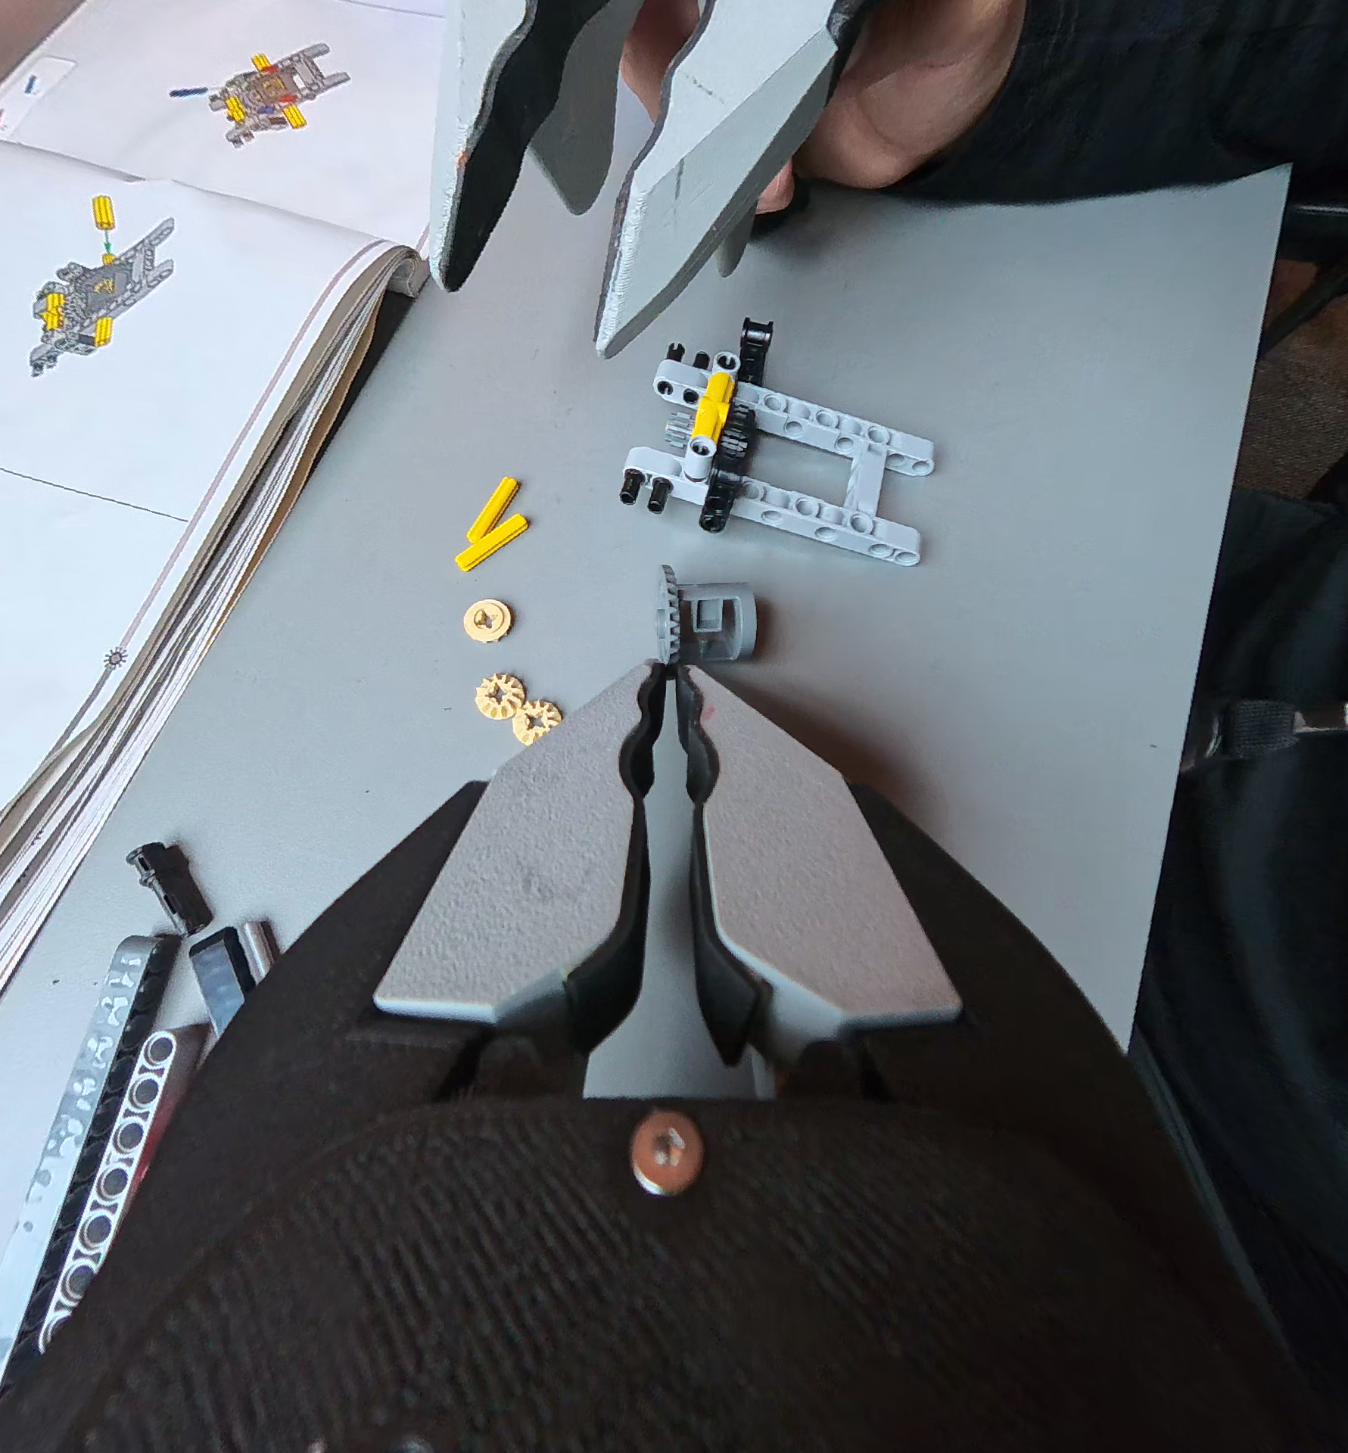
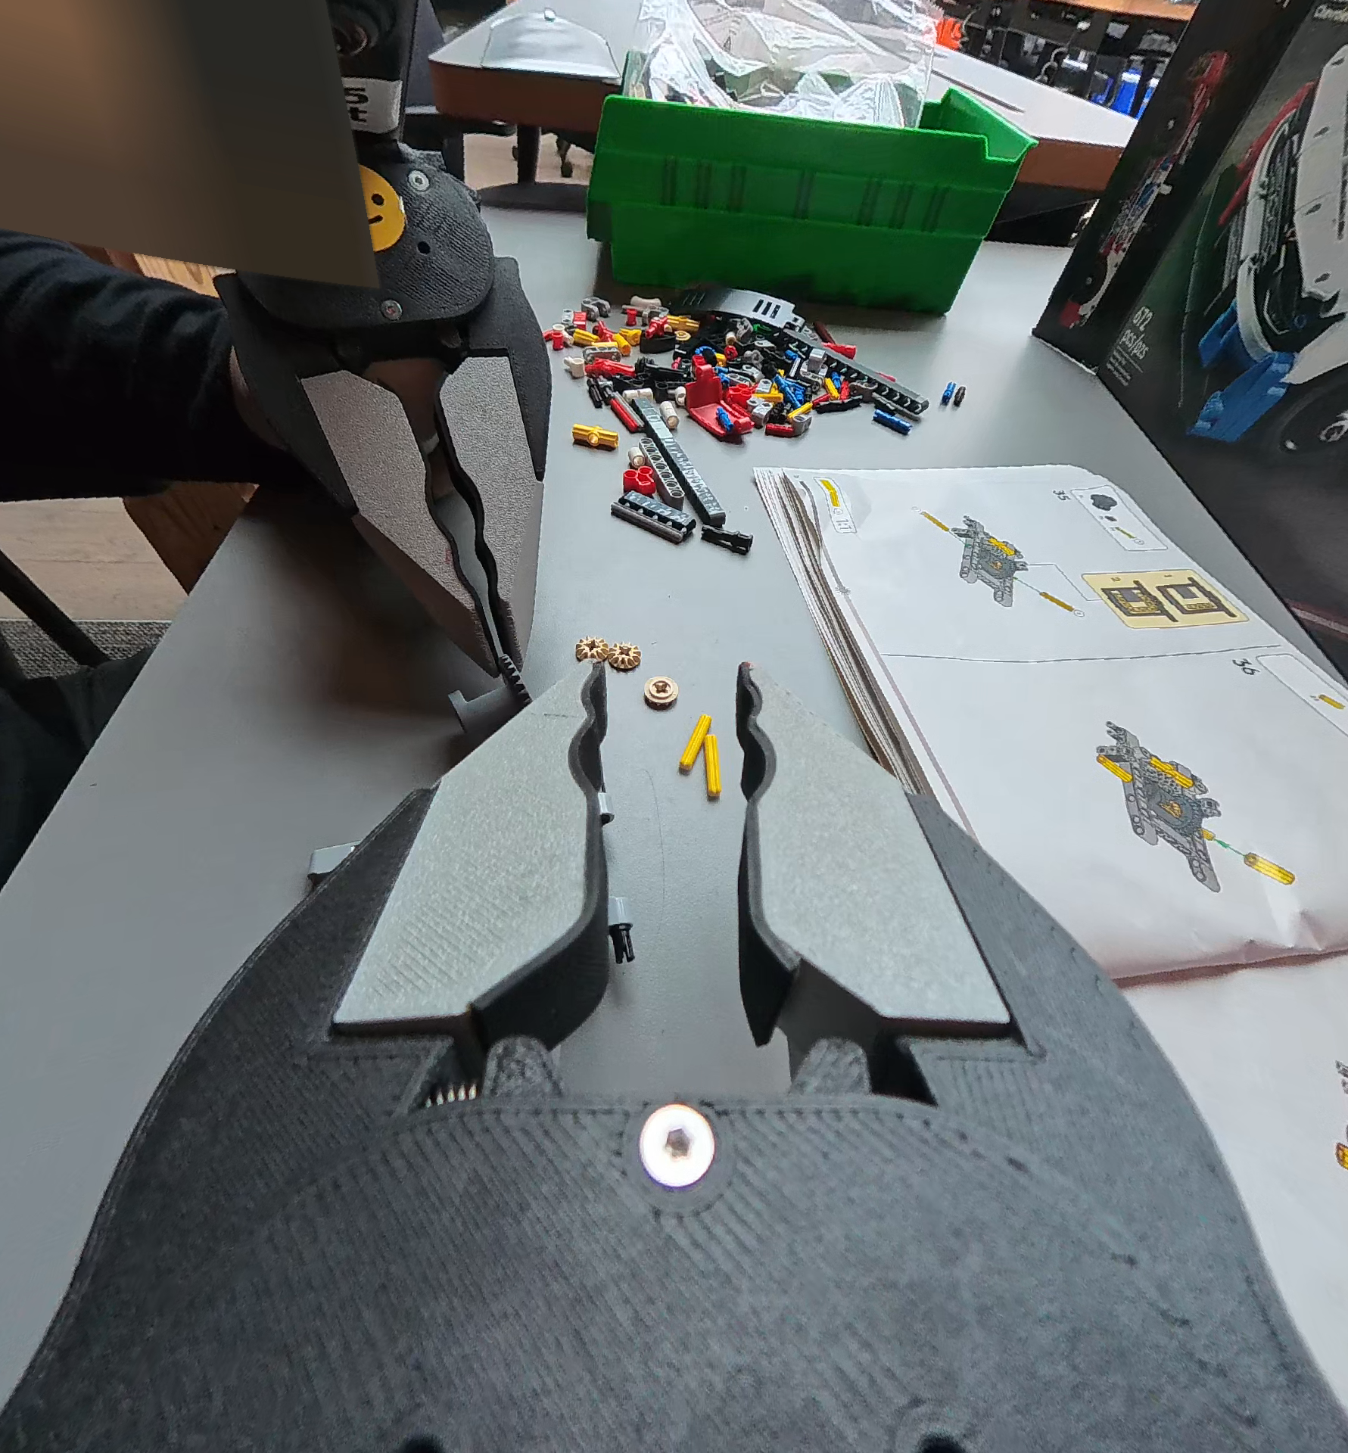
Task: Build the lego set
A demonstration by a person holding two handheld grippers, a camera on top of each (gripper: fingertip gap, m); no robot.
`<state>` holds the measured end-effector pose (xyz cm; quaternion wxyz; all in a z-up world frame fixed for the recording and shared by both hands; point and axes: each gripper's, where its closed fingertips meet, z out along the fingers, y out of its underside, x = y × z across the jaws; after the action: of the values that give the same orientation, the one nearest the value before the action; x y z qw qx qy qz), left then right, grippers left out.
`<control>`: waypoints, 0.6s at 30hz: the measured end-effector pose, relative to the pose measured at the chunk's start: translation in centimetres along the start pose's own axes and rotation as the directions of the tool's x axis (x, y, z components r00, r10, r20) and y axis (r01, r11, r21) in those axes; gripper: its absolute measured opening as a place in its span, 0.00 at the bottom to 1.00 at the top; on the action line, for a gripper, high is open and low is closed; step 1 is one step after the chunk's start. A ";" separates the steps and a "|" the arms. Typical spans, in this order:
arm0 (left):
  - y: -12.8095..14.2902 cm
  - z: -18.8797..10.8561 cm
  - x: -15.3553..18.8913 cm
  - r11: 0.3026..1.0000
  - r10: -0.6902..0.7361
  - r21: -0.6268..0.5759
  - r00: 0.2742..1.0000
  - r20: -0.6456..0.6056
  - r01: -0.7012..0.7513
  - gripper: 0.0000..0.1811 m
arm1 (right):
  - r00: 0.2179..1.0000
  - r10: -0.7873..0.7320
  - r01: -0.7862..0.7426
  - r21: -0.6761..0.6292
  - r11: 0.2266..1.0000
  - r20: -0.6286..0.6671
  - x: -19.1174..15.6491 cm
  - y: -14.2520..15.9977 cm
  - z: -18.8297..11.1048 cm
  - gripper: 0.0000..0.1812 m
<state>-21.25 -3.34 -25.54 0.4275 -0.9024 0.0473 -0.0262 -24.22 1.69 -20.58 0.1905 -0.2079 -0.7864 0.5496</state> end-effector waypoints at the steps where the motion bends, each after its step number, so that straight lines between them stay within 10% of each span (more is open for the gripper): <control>1: 0.0 0.0 0.0 1.000 -0.001 0.000 1.000 -0.001 0.001 0.00 | 1.000 0.000 0.000 0.000 1.000 0.000 0.0 0.0 0.0 0.16; 18: -0.9 -0.9 0.2 0.997 -0.017 0.081 0.999 -0.030 0.020 0.04 | 0.991 0.061 -0.054 0.058 0.997 -0.115 2.6 -0.4 -1.3 0.19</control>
<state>-21.11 -3.44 -24.27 0.4628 -0.8842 0.0440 -0.0454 -25.78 3.99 -19.59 0.2259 -0.2571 -0.7522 0.5631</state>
